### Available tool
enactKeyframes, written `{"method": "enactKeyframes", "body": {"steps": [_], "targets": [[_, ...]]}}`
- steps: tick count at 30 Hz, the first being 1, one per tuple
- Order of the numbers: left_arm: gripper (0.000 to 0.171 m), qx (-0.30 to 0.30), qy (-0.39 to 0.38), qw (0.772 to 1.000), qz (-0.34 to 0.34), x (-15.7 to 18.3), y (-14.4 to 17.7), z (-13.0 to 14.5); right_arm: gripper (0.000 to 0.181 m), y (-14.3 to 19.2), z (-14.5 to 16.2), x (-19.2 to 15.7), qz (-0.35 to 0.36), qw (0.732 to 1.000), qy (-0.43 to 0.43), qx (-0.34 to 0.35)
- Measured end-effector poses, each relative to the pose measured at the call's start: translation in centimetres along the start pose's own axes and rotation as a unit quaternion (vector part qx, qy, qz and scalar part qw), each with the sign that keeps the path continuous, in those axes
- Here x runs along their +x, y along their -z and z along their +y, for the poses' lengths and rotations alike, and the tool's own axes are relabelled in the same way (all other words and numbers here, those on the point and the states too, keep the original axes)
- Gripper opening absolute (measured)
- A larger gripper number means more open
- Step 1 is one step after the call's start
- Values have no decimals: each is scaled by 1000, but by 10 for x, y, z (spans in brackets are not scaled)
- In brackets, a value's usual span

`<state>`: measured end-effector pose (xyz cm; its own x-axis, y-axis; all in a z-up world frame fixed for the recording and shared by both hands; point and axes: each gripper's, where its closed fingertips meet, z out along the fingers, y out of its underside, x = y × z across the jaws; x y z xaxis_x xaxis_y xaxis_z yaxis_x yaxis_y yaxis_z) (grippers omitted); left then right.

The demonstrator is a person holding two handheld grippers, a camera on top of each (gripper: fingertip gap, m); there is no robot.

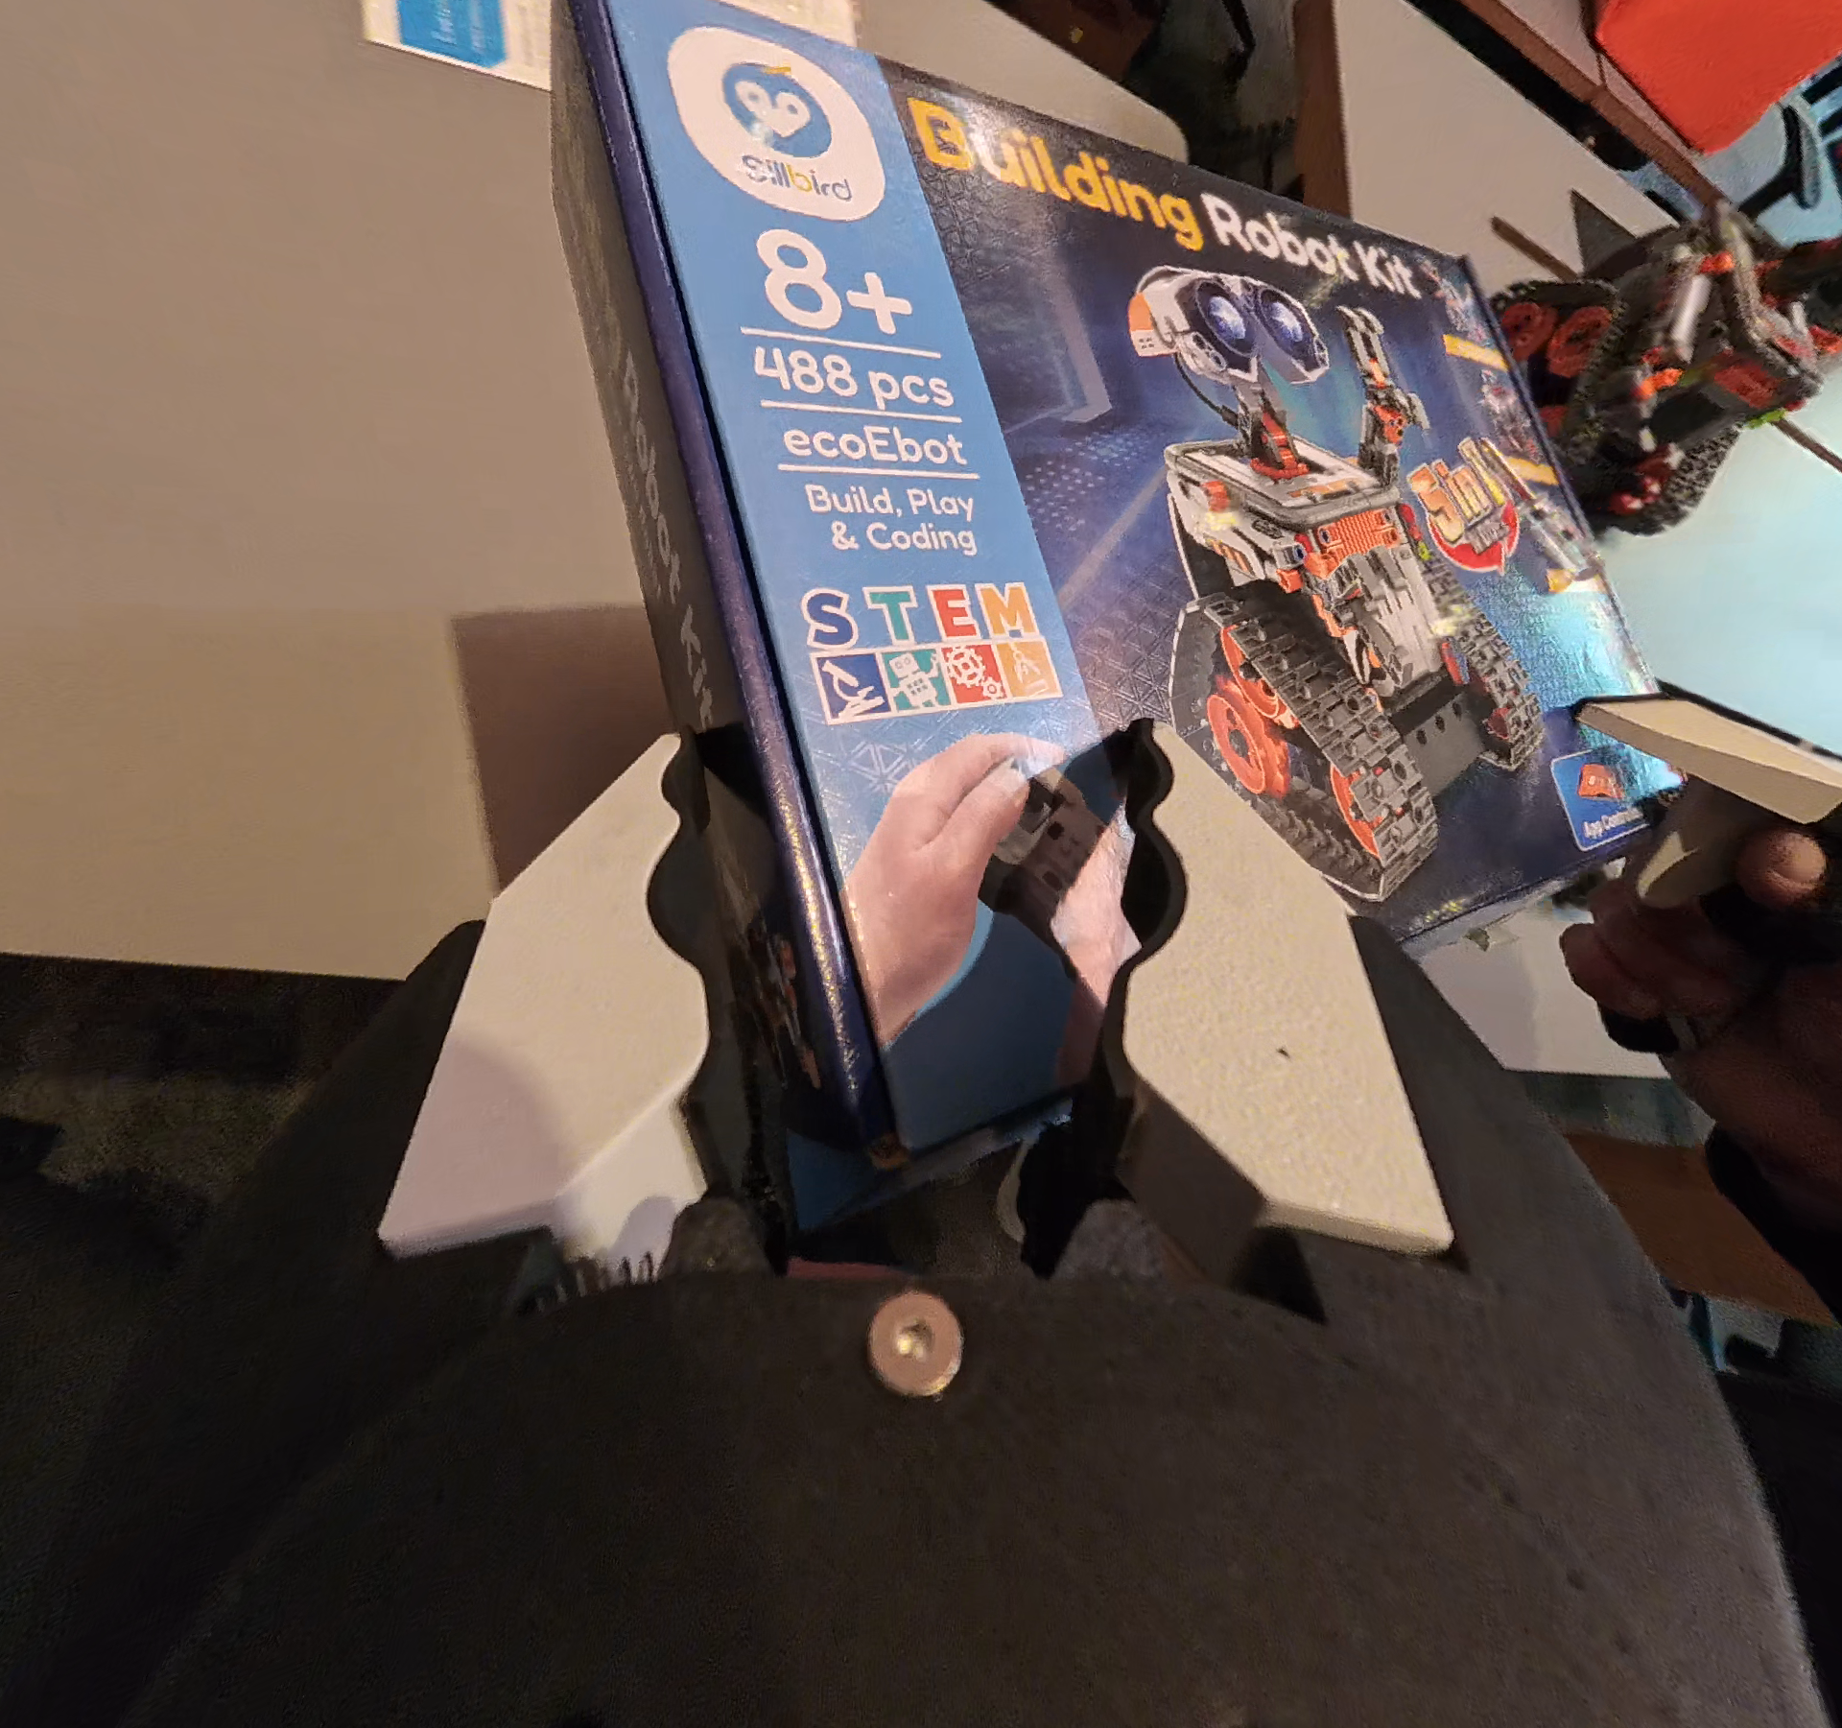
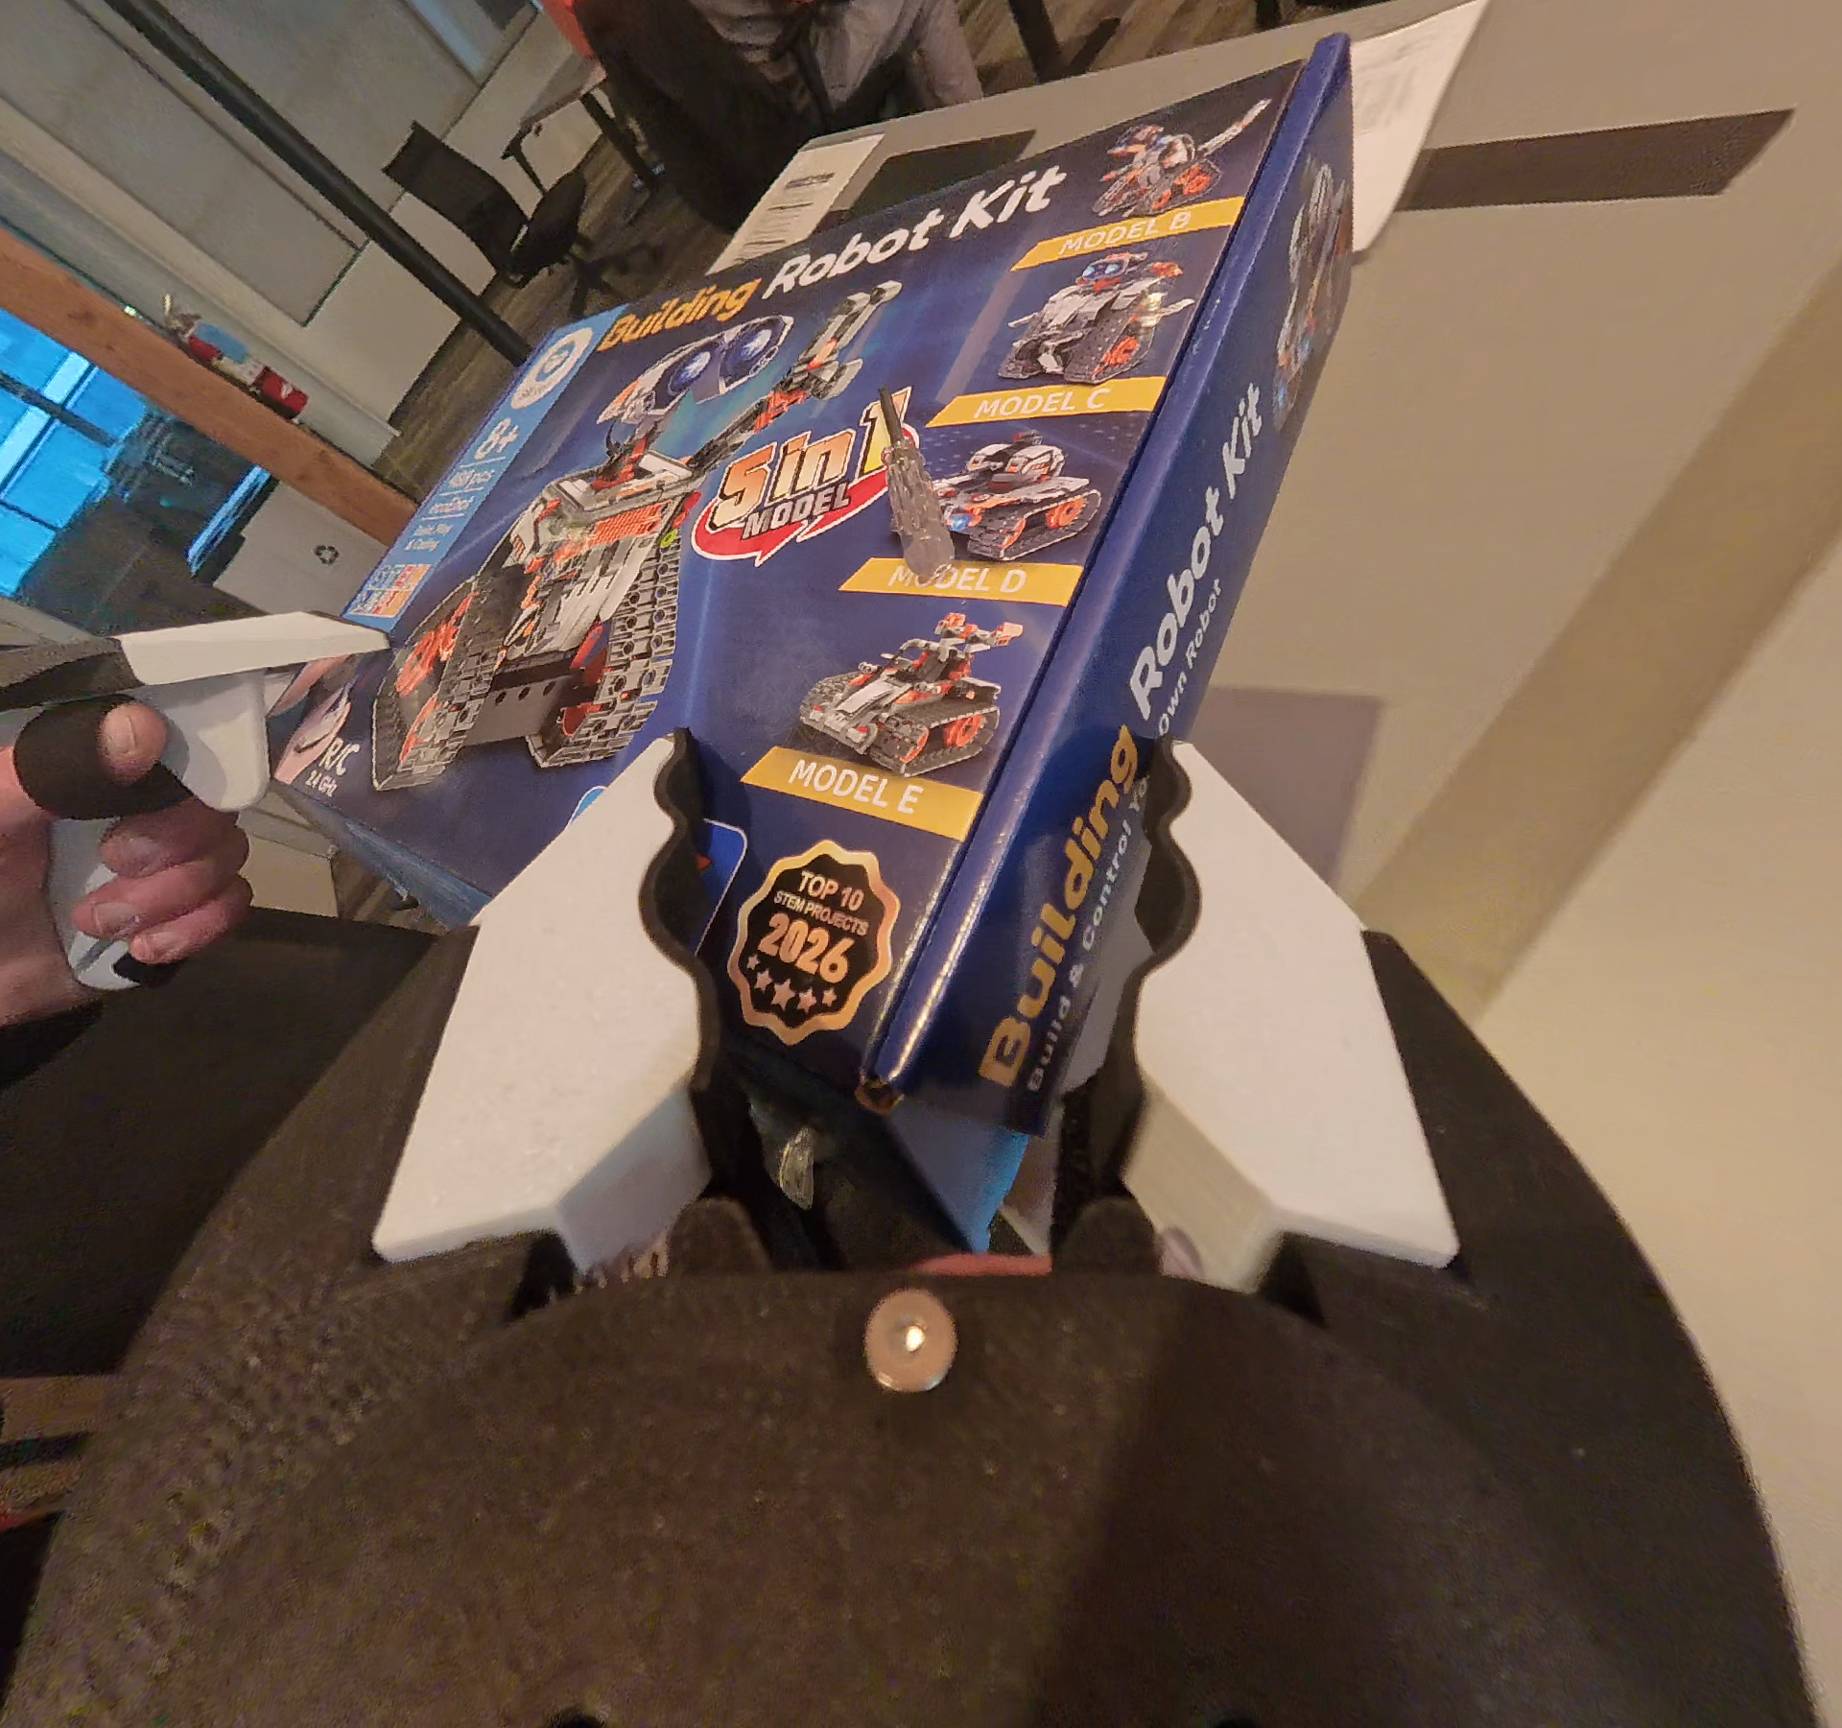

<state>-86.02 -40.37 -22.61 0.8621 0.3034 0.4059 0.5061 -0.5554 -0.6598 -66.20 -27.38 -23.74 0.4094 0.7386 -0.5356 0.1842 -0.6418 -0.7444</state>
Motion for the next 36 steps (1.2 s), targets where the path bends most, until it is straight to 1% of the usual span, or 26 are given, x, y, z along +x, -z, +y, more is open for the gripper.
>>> {"method": "enactKeyframes", "body": {"steps": [2,3,5,11,14,17,20,22,24,26,30,31,33,36], "targets": [[82,14,10,1000,-11,-23,2,-3,87,-22,5,-8,-9,1000,6,-3],[82,18,5,1000,-19,-34,1,-3,87,-35,10,-10,-15,1000,5,-7],[80,23,19,999,-26,-58,-2,-2,87,-59,22,-10,-22,1000,-2,-16],[83,9,44,998,-33,-121,-38,24,86,-118,55,-1,-21,999,-9,-32],[82,14,56,998,-29,-146,-56,34,85,-143,75,9,-13,999,-20,-42],[81,0,64,997,-32,-171,-73,48,86,-165,100,16,-6,998,-28,-56],[78,-19,90,995,-29,-193,-88,64,86,-181,119,24,-1,997,-31,-67],[78,-20,77,996,-36,-201,-97,71,87,-189,131,29,3,997,-14,-79],[76,-17,86,996,-36,-207,-104,73,87,-194,139,35,7,996,-9,-90],[79,-24,70,997,-35,-208,-112,75,87,-194,140,37,8,996,-3,-94],[78,-24,72,997,-12,-208,-122,77,90,-182,139,38,21,992,4,-127],[81,-26,69,997,-23,-210,-121,77,97,-174,138,34,17,991,9,-135],[82,-18,59,997,-48,-213,-114,72,98,-153,138,19,-2,988,30,-153],[84,16,21,996,-87,-205,-89,50,79,-100,124,-20,-60,985,83,-141]]}}
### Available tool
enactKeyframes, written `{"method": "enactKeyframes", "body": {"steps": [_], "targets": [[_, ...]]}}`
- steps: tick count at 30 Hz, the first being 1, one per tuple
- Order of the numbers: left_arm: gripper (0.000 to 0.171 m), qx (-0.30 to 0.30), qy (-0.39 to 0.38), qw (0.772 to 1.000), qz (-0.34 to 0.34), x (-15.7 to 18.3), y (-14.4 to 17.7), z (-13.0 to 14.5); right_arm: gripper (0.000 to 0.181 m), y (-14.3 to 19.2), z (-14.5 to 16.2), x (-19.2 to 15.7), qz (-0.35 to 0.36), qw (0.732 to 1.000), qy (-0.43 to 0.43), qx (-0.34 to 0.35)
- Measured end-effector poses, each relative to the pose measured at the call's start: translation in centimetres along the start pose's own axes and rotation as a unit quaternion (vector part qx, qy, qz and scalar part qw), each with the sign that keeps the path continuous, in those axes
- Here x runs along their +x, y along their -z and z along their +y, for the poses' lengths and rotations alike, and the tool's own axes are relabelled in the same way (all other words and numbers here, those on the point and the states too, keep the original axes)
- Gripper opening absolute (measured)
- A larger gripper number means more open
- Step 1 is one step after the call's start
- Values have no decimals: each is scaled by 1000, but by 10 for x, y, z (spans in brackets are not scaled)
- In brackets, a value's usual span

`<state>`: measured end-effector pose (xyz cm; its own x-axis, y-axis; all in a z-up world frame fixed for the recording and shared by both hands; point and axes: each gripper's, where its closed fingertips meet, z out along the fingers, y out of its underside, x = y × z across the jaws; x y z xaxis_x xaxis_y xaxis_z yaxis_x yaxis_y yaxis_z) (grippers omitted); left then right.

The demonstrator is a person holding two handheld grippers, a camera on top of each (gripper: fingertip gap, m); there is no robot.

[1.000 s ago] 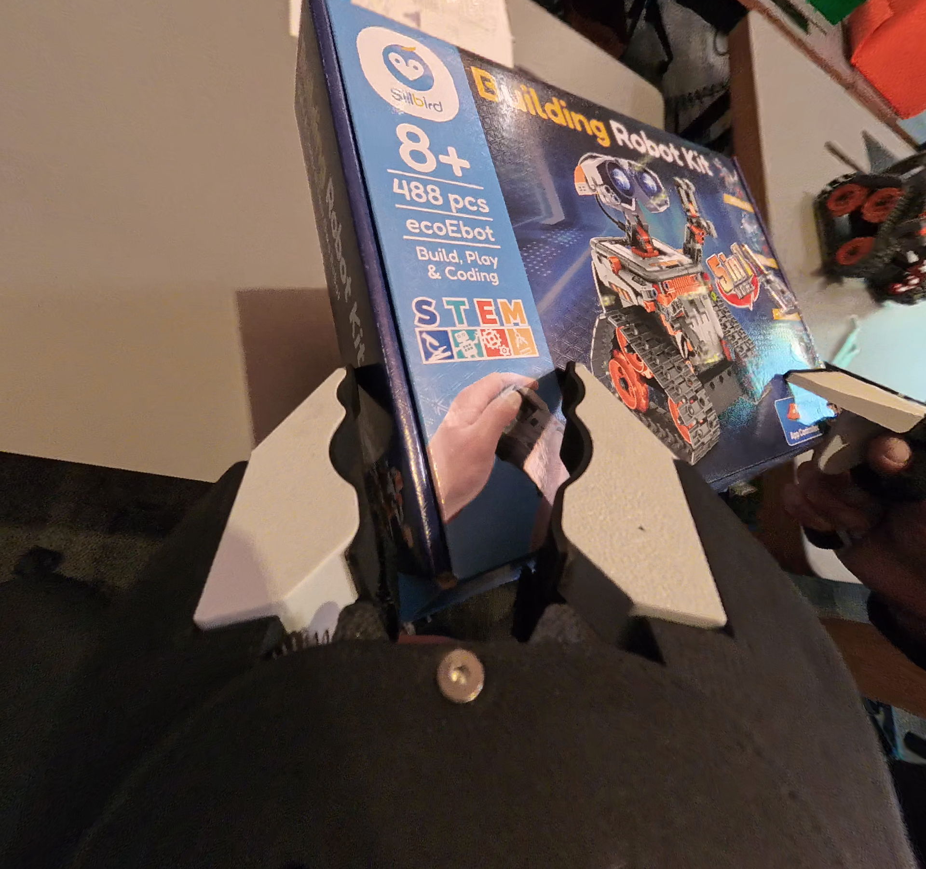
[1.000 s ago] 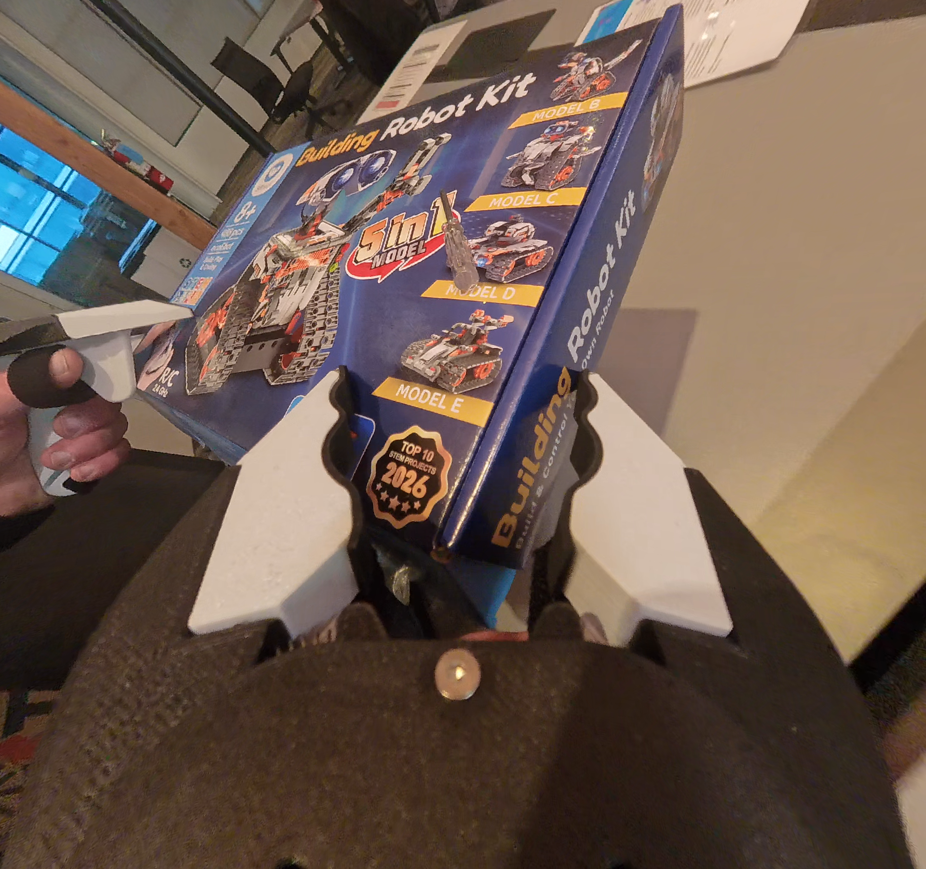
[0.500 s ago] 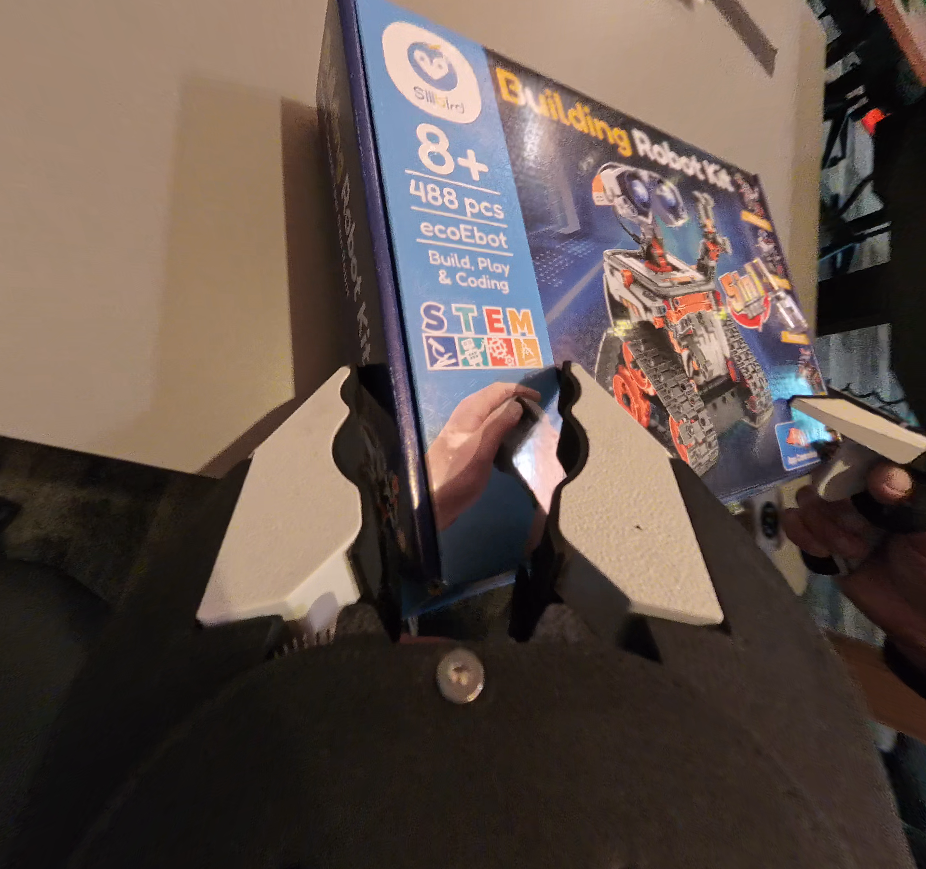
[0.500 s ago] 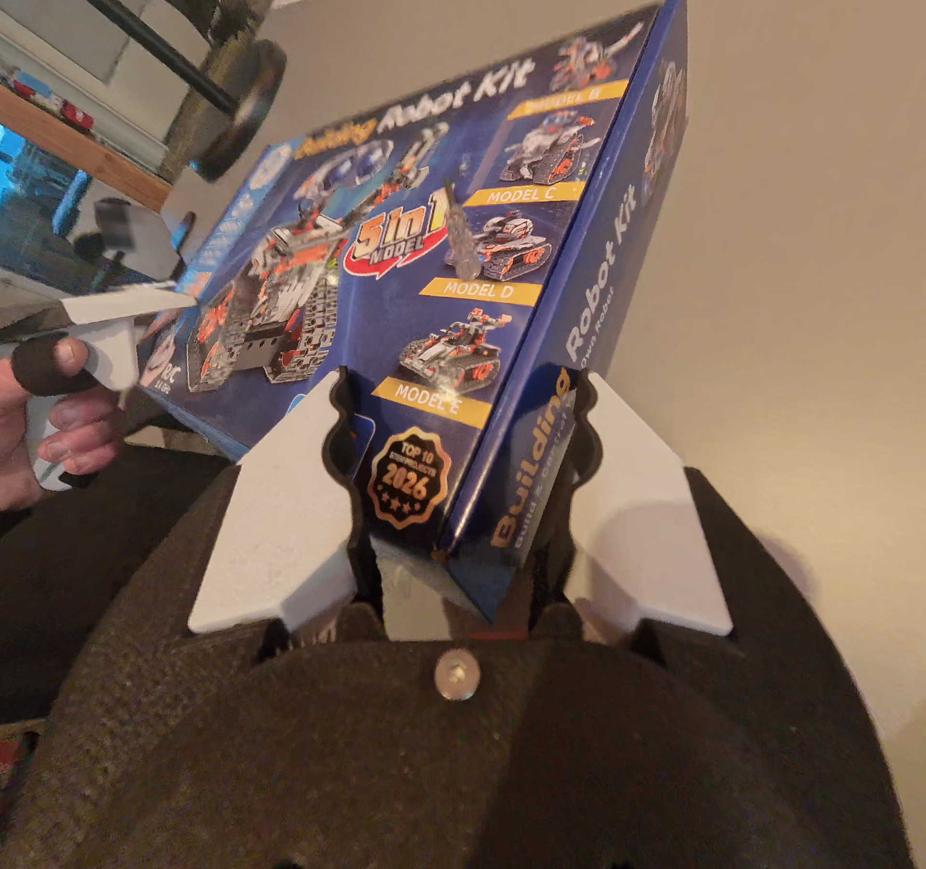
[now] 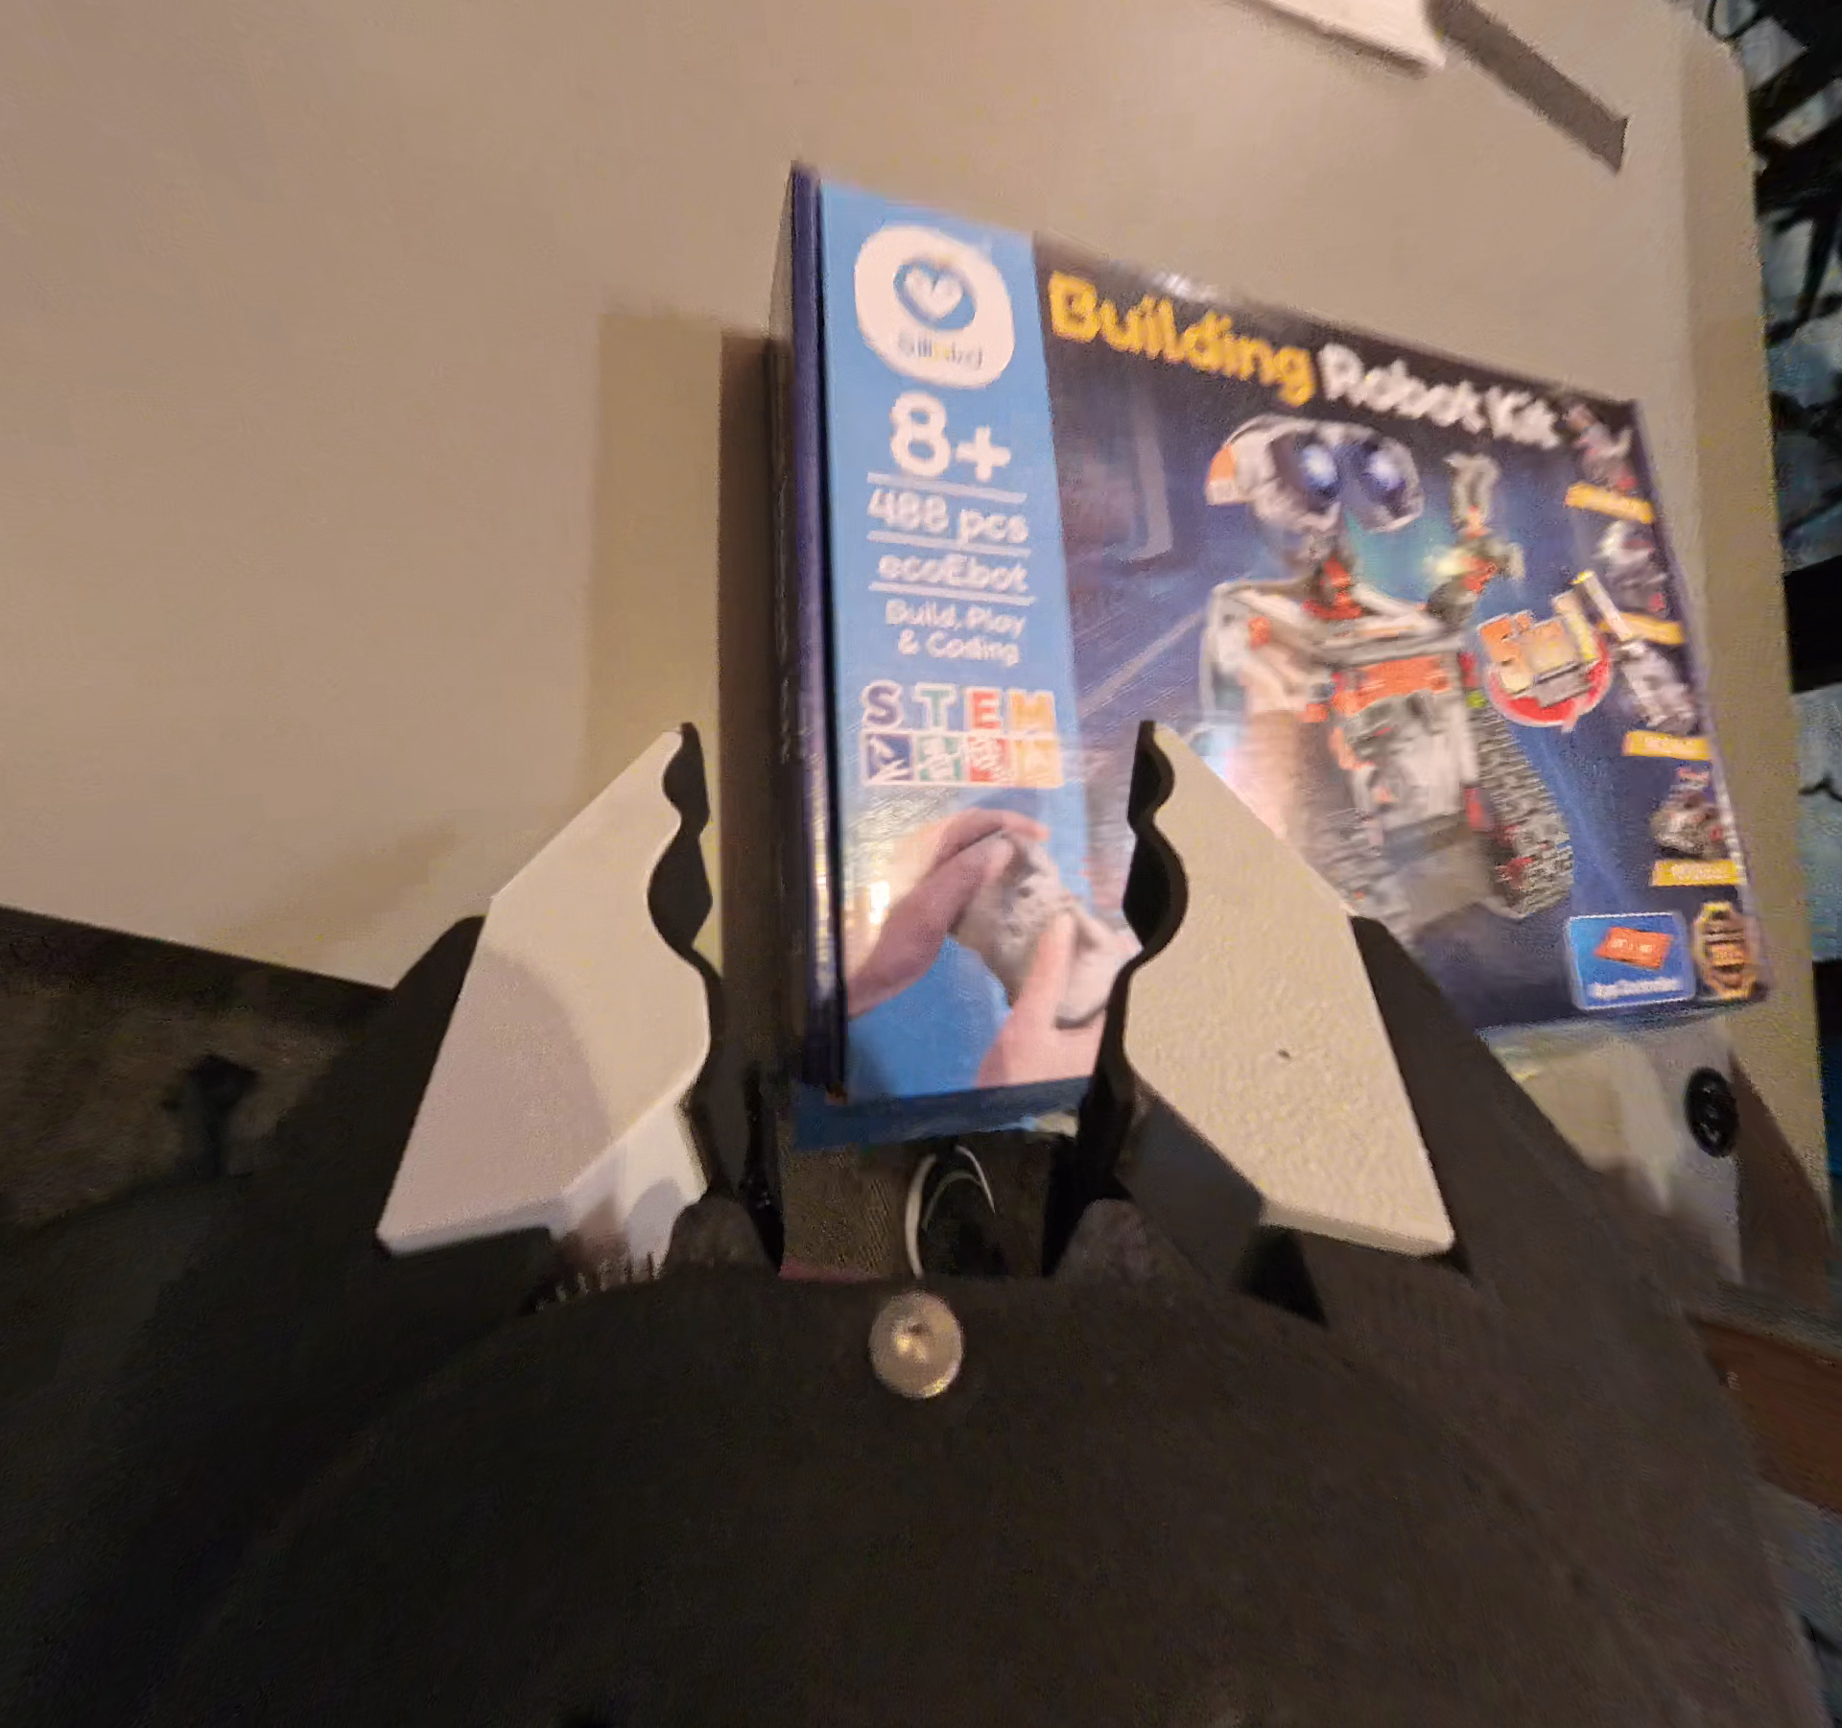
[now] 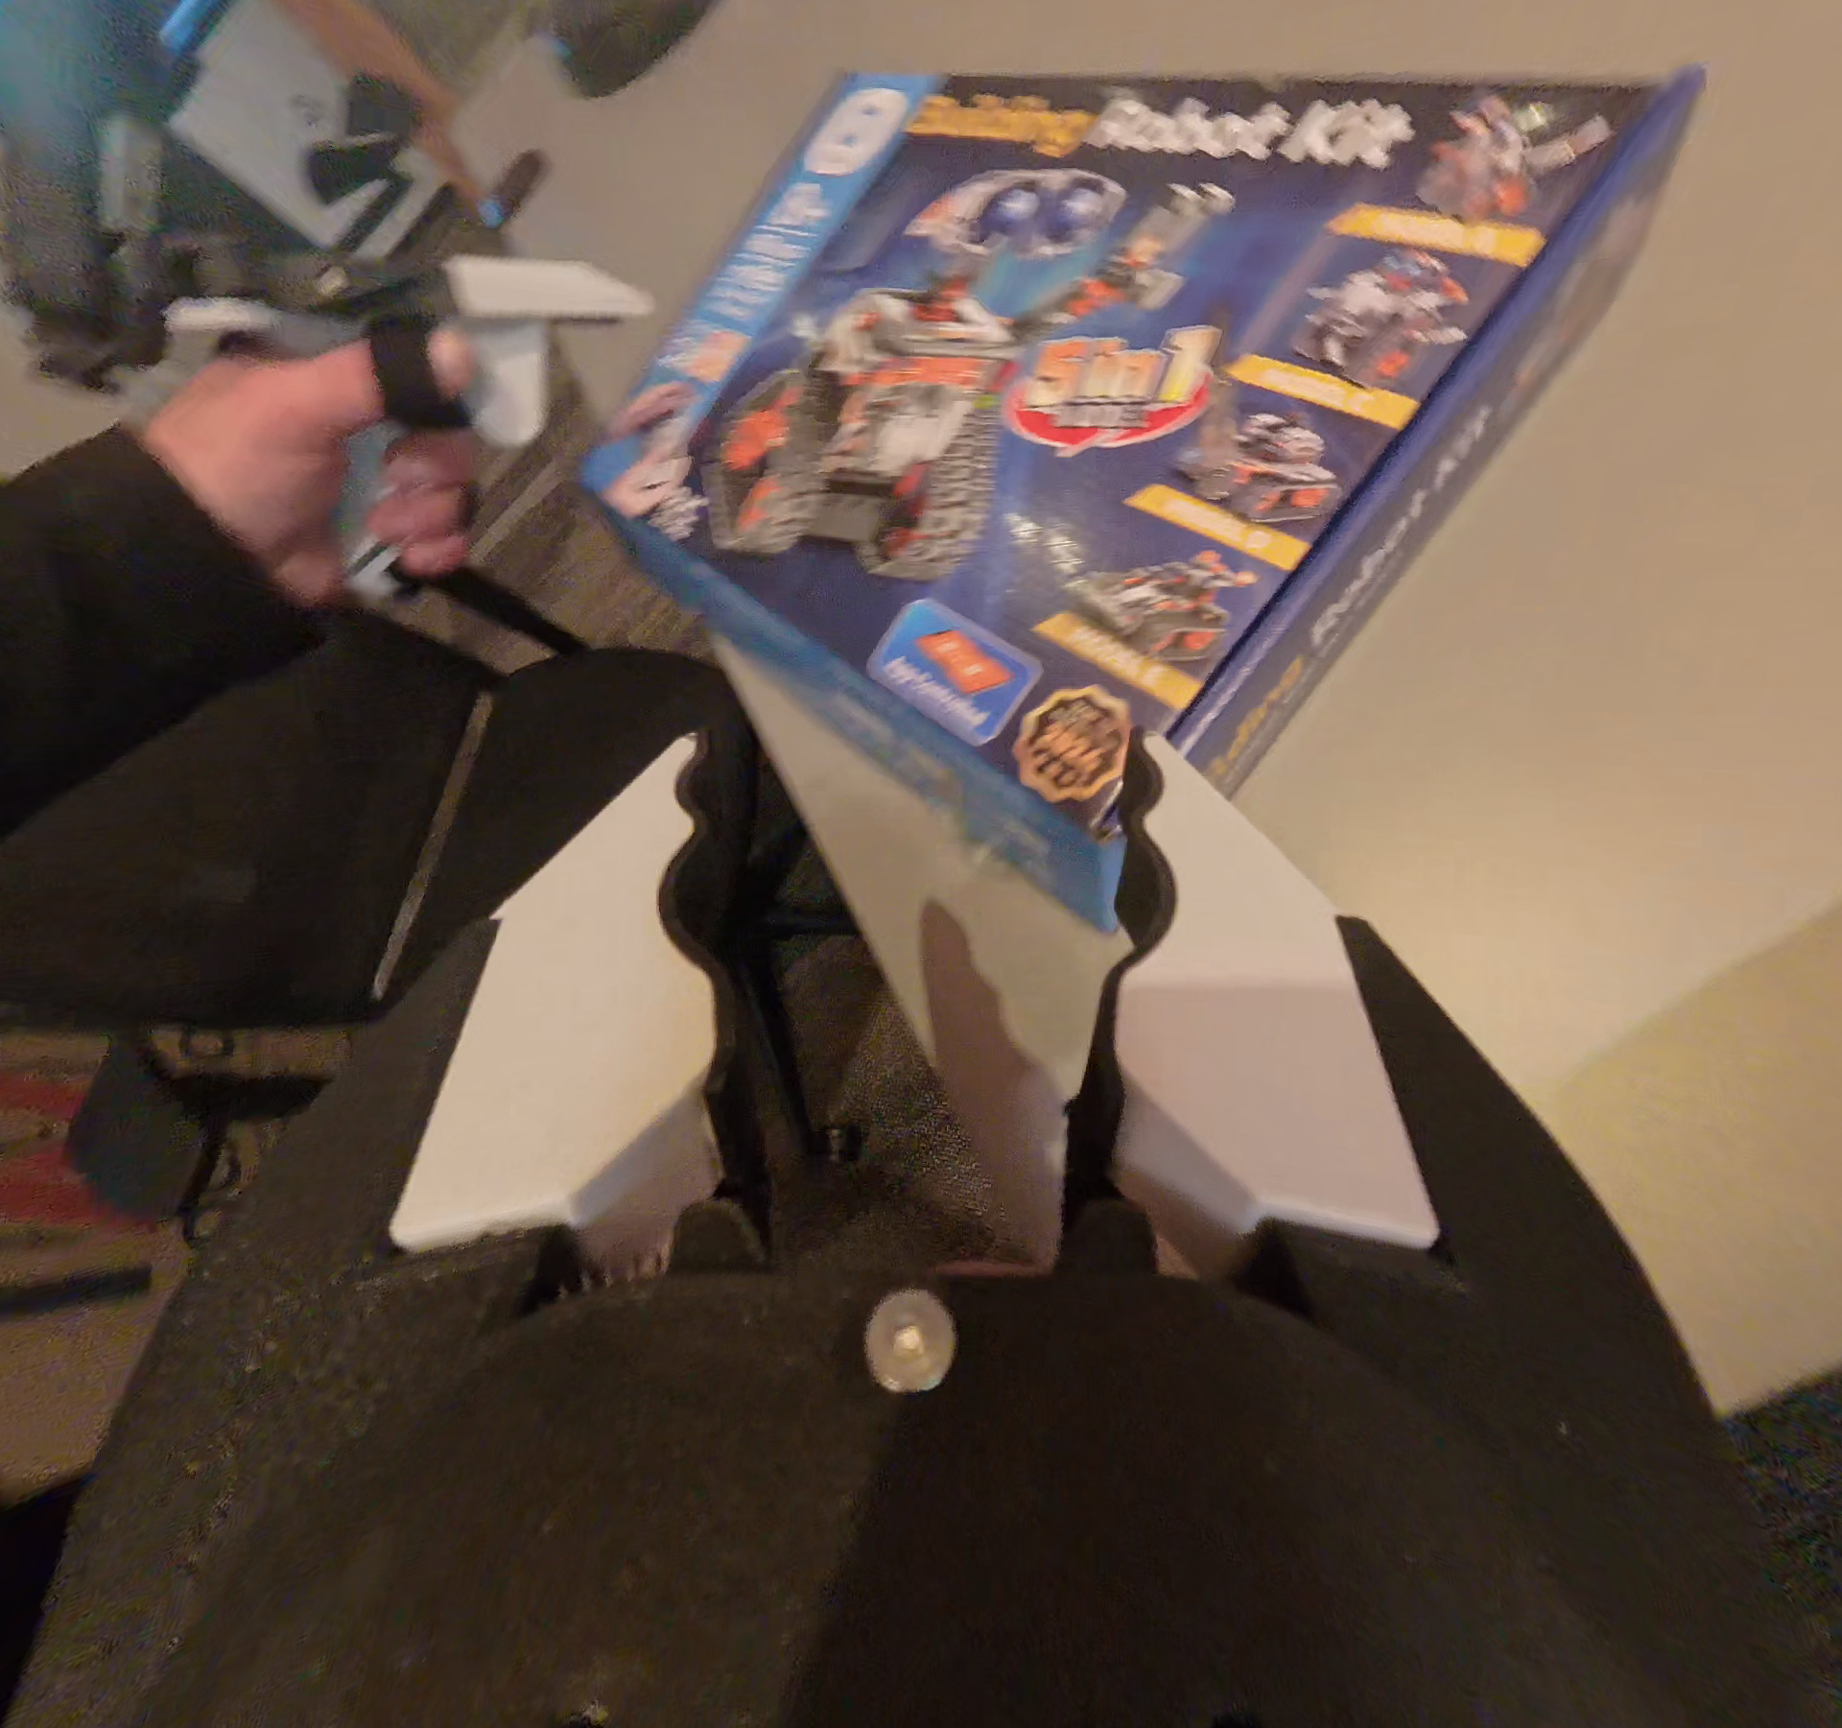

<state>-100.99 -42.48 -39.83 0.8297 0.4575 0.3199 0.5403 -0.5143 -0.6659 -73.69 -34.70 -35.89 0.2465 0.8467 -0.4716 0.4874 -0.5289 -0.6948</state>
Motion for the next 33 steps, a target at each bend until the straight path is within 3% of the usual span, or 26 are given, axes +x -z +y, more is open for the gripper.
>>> {"method": "enactKeyframes", "body": {"steps": [3,6,10,13,17,20,23,26,28,33], "targets": [[82,30,-76,997,-5,50,30,-24,67,74,-14,-39,-44,997,49,47],[81,44,-168,983,61,160,49,-28,56,157,-31,-56,-79,990,54,99],[76,37,-244,947,204,332,63,7,48,254,-34,19,66,983,100,142],[67,38,-291,913,282,433,69,43,44,315,-21,91,184,964,131,139],[59,12,-328,875,355,532,69,97,46,338,5,148,220,961,127,108],[55,18,-396,853,341,573,58,121,40,330,14,161,207,963,149,88],[51,12,-403,855,326,595,43,132,34,315,22,167,173,971,151,72],[45,16,-403,866,296,601,29,133,28,306,29,177,164,973,152,55],[36,6,-406,873,270,597,17,136,8,304,30,178,158,973,161,58],[13,2,-415,873,257,597,7,145,6,305,33,174,147,972,173,60]]}}
